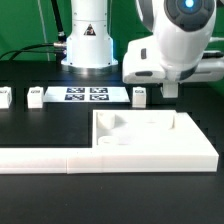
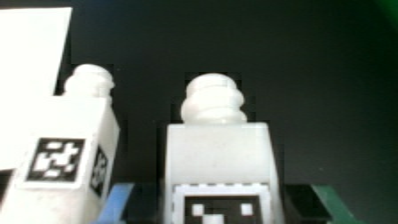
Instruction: Assemble square table
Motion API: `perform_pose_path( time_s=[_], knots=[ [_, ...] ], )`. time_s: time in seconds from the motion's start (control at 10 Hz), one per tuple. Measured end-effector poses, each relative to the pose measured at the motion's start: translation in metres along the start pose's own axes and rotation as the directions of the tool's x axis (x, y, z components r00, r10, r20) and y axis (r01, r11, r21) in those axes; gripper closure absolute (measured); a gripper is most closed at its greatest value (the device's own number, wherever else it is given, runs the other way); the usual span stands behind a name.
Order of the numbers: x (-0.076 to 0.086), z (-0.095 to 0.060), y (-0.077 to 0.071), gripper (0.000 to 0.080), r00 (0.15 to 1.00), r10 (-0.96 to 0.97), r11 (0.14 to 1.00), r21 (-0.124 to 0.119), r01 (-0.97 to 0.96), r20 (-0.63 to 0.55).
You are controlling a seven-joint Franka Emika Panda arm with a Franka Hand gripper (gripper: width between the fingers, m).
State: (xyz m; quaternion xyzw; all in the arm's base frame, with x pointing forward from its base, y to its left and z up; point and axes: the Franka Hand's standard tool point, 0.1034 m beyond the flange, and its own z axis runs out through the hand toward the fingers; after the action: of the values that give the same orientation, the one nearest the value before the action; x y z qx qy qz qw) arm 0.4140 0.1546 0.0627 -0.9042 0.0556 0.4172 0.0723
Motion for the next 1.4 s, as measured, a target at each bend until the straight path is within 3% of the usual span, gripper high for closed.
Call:
perform_pose_path(
  time_s=[0.1,0.2,0.6,1.0,1.1,1.4],
  knots=[
    [-0.003,-0.007,0.001,0.0514,1.000,0.000,1.000,0.003,0.000,-0.007],
    [0.005,-0.006,-0.001,0.0514,0.999,-0.002,1.000,0.006,0.002,-0.051],
    [0.015,-0.022,0.000,0.0513,0.934,-0.017,0.999,0.021,0.026,-0.356],
    [0.019,-0.079,0.000,0.0512,0.812,-0.030,0.997,0.035,0.062,-0.584],
    [0.023,-0.088,0.000,0.0512,0.773,-0.024,0.997,0.041,0.064,-0.634],
    [0.028,-0.087,-0.004,0.0512,0.643,-0.029,0.996,0.030,0.082,-0.765]
  ],
)
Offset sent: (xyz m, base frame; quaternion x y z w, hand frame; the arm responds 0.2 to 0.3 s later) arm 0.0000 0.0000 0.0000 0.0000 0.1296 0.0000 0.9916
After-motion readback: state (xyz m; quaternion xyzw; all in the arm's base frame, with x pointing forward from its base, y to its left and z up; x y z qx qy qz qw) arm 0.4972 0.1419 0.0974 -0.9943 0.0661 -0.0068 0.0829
